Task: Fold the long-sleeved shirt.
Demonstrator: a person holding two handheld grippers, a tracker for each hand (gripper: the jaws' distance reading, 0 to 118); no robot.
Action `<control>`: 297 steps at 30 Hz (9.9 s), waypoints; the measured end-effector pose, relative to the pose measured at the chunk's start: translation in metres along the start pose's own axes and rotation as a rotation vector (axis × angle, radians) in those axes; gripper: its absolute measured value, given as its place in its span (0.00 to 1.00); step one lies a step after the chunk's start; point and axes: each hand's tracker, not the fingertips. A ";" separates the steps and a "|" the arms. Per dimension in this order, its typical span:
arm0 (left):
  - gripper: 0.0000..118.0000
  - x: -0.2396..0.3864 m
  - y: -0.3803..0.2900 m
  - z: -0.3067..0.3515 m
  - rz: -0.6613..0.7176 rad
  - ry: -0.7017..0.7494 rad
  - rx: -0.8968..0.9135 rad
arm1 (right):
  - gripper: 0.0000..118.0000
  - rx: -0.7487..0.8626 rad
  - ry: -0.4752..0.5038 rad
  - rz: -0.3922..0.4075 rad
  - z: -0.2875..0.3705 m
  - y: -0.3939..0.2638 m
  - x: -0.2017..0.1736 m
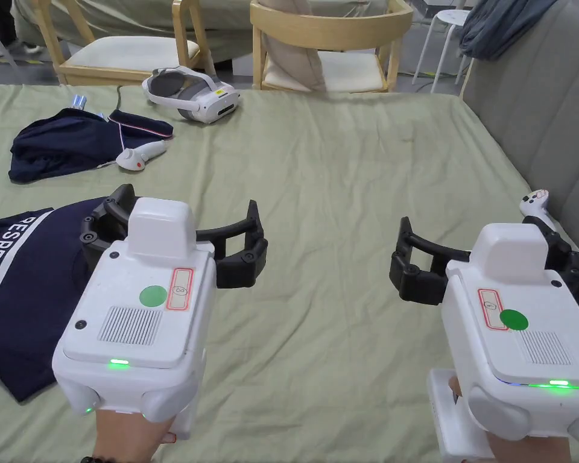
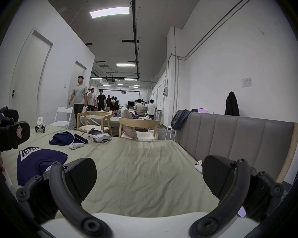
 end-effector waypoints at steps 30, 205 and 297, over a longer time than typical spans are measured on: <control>0.67 -0.003 -0.001 0.006 0.026 -0.087 -0.009 | 0.95 -0.026 0.072 -0.060 0.002 -0.001 0.006; 0.09 -0.162 0.010 -0.271 0.245 -0.108 -0.640 | 0.08 -0.652 -0.071 -0.209 -0.254 0.005 0.127; 0.09 -0.144 0.264 -0.280 0.026 -0.022 -0.167 | 0.05 -0.129 0.029 0.067 -0.271 0.344 0.121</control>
